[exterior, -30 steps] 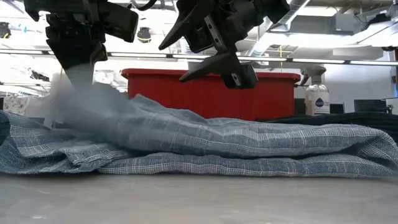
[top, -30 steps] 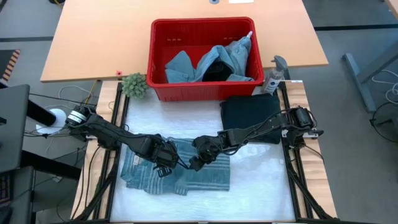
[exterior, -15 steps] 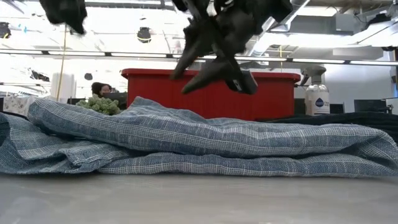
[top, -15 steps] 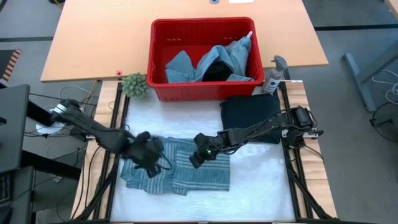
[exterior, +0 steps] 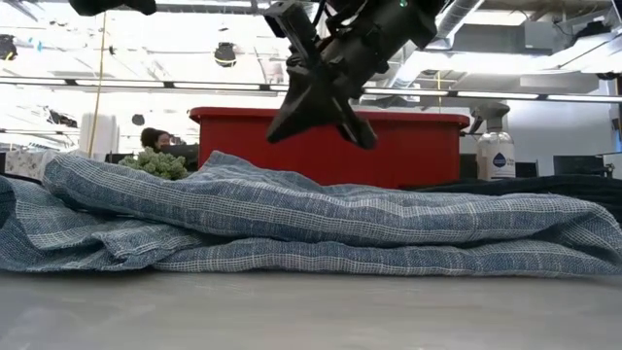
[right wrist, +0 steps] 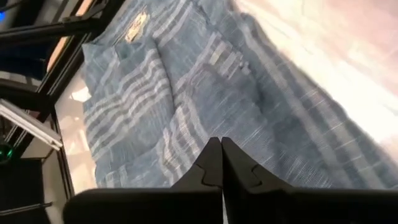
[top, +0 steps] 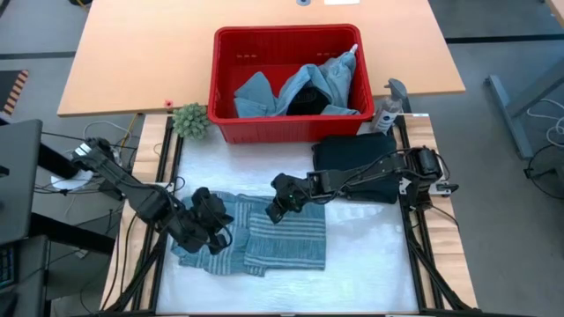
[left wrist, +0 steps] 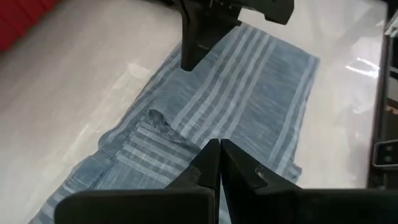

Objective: Fold Laundry from Bin
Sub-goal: Fold the blue polo shirt

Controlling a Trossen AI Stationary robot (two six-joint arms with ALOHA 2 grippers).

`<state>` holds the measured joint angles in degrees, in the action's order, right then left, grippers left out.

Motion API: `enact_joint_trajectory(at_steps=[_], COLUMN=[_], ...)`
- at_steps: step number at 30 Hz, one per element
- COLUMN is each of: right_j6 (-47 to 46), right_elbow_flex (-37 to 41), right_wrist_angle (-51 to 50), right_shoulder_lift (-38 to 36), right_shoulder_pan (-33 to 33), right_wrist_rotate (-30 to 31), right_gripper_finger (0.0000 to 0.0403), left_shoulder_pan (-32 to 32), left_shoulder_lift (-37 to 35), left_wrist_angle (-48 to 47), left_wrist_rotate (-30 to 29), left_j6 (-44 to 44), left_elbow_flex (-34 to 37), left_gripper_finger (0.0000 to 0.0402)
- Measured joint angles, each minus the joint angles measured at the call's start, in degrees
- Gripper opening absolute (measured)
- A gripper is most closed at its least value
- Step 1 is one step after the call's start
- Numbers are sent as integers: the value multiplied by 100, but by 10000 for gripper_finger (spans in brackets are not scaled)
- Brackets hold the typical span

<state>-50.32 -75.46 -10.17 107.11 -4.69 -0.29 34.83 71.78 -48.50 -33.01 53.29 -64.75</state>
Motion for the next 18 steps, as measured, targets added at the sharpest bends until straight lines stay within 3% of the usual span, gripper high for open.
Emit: enact_joint_trajectory(at_steps=[9,18], right_j6=[151,216], right_elbow_flex=[-22,-295], right_wrist_angle=[506,274], right_shoulder_lift=[566,1166], right_shoulder_pan=[-30,-78], right_wrist_rotate=[-56,-126], right_gripper_finger=[19,19], left_shoulder_pan=[-57,-164], left_shoulder_lift=[242,742], left_wrist_angle=[93,577], left_wrist_rotate=[-81,-23], left_j6=[147,-78], left_elbow_flex=[2,2], left_gripper_finger=[0,0])
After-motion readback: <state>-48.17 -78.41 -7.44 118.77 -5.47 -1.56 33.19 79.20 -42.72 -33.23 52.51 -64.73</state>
